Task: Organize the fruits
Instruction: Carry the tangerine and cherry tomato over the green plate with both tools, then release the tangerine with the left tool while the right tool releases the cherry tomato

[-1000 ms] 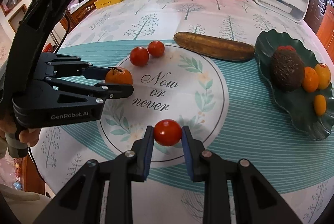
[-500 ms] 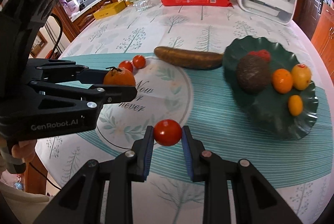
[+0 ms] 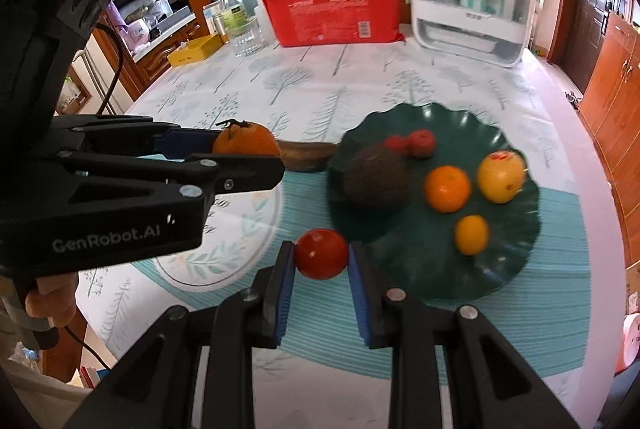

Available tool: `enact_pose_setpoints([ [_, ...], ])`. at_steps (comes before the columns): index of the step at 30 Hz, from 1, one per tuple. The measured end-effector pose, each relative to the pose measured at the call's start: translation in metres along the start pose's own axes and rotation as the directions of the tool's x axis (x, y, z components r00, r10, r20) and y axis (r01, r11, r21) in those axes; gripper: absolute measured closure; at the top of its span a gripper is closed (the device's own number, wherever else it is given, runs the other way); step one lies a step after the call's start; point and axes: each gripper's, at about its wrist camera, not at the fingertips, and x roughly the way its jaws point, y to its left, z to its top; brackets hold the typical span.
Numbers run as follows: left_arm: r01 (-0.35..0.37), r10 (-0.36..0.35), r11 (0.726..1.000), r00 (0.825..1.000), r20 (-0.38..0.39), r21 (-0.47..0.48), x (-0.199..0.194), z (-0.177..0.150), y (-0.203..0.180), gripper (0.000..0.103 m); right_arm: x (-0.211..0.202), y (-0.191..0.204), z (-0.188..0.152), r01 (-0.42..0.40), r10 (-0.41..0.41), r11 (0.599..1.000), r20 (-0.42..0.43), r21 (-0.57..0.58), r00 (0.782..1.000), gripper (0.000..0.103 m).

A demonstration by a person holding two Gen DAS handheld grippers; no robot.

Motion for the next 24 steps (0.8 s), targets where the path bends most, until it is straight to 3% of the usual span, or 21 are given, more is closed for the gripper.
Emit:
enact_pose_setpoints([
  [12, -0.035, 0.035, 0.998, 0.999, 0.004, -0.053, 0.042, 0.050, -0.032, 0.065, 0.005, -0.079, 0.032, 0.036, -0.036, 0.999, 0.019, 0.020, 0.999, 0.076],
  [24, -0.066, 0.062, 0.989, 0.997, -0.037, -0.134, 0.104, 0.100, -0.022, 0.065, 0.057, -0.127, 0.081, 0.118, -0.119, 0.992, 0.019, 0.046, 0.993, 0.076],
])
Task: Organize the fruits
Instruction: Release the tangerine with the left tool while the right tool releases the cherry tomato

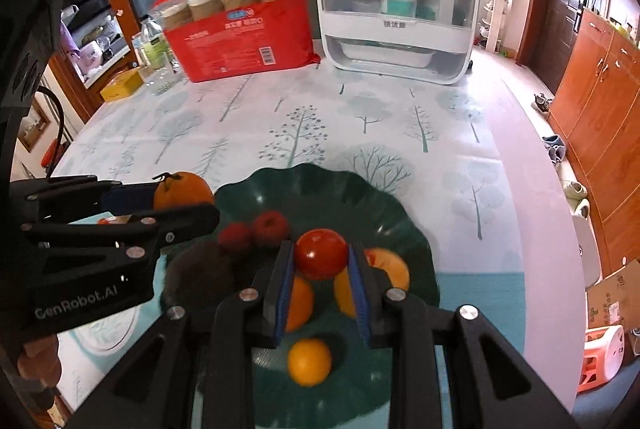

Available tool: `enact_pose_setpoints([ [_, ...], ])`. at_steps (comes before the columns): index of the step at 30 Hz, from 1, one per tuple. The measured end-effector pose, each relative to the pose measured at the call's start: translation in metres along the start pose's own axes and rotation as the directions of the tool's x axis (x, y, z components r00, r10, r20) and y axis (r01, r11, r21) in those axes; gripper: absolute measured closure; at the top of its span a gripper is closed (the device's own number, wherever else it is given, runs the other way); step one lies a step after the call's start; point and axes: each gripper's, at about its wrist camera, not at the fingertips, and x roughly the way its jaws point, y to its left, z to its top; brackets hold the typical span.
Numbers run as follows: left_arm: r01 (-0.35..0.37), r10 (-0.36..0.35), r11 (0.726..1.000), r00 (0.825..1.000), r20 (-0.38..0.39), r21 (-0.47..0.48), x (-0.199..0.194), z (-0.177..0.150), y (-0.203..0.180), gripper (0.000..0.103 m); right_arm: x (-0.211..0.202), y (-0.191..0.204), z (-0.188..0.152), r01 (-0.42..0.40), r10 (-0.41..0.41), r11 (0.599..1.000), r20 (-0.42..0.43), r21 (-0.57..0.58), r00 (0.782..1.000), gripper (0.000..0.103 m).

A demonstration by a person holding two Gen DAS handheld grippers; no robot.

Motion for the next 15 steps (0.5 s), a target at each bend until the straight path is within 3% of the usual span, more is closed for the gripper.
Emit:
enact_pose_setpoints([
  [9, -0.001, -0.001, 0.999, 0.998, -0.062, -0.039, 0.034, 0.009, 0.009, 0.066, 0.027, -0.004, 0.014, 0.033, -0.034, 0.999, -0.017, -0.027, 0.999, 0.076],
  [15, -0.026, 0.025, 1.000, 0.997, -0.070, -0.013, 0.042, 0.007, 0.007, 0.065, 0.035, 0.002, 0.009, 0.067, -0.071, 0.994, -0.042, -0.086, 0.997, 0.076],
])
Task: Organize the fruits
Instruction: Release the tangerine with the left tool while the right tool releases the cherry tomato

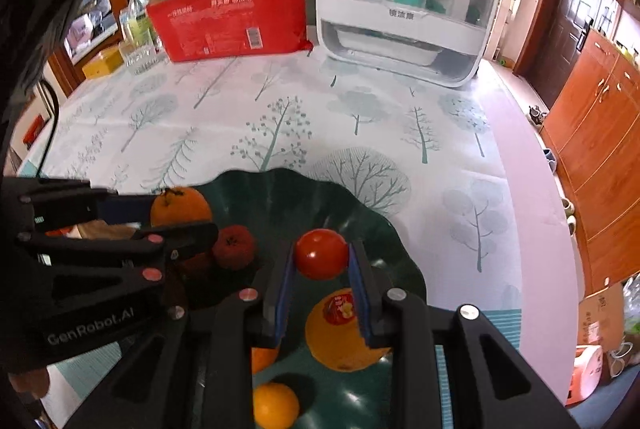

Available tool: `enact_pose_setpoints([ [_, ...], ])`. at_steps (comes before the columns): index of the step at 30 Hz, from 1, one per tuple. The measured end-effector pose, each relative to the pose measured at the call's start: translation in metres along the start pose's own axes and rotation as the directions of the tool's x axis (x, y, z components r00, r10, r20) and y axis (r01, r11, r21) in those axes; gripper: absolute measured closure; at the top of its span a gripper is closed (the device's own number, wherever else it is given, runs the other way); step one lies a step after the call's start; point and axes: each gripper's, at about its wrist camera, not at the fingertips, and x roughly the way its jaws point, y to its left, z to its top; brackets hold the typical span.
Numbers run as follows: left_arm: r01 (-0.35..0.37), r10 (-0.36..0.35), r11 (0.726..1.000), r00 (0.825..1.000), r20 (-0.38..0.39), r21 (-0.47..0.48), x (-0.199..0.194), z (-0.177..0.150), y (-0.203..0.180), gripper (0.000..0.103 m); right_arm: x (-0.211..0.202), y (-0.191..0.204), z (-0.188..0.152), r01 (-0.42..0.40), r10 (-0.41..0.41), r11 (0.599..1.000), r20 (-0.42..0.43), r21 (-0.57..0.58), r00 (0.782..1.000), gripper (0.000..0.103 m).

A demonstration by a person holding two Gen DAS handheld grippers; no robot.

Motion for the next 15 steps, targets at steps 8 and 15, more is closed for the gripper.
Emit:
enact_pose_setpoints([
  [8, -0.038, 0.038, 0.999, 0.999, -0.001, 0.016, 0.000, -0.004, -0.001, 0.053, 0.002, -0.001, -0.005, 0.008, -0.008, 1.000, -0.016, -0.008, 1.000, 0.070],
  [15, -0.044, 0.044, 0.999, 0.999, 0.021, -0.009, -0.011, -0.006, 0.008, 0.030, -0.004, -0.010, -0.012, -0.021, 0.022, 0.999, -0.015, 0.043, 1.000, 0.058],
])
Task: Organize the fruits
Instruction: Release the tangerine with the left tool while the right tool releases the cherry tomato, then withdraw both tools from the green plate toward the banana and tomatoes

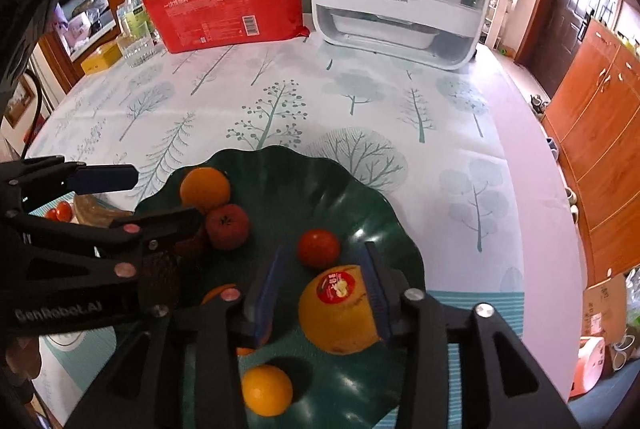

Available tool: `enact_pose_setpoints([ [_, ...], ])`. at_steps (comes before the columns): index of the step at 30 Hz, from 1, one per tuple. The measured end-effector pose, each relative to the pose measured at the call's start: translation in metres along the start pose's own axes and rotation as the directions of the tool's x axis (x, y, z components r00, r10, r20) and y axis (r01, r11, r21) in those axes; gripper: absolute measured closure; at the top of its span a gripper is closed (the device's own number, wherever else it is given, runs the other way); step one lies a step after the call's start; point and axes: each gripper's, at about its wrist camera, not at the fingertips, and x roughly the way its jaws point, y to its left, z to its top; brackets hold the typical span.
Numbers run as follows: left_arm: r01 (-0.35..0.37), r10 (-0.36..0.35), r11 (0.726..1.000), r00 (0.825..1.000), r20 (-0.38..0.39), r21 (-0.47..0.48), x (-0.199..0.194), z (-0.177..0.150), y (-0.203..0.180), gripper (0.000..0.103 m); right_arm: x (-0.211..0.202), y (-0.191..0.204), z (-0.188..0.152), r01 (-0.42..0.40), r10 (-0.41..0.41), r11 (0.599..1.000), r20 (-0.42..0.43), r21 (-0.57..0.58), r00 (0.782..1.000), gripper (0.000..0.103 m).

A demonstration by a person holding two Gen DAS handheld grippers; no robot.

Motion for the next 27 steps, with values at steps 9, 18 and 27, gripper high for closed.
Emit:
enact_pose_setpoints([
  [9, 0.002, -0.002, 1.000, 1.000, 0.013, 0.000, -0.014, -0.008, 0.001, 0.030, -0.018, 0.012, -0.004, 0.033, -0.032, 0.999, 0.036, -0.027, 0.999, 0.058],
  [18, 0.012, -0.012, 1.000, 1.000, 0.029, 0.000, -0.036, -0.020, 0.004, 0.030, -0.038, 0.026, -0.011, 0.034, -0.033, 0.999, 0.049, -0.022, 0.998, 0.058],
  [27, 0.029, -0.029, 1.000, 0.998, 0.055, -0.009, -0.069, -0.043, 0.019, 0.030, -0.062, 0.049, -0.033, 0.029, -0.029, 1.000, 0.033, 0.007, 0.999, 0.058],
])
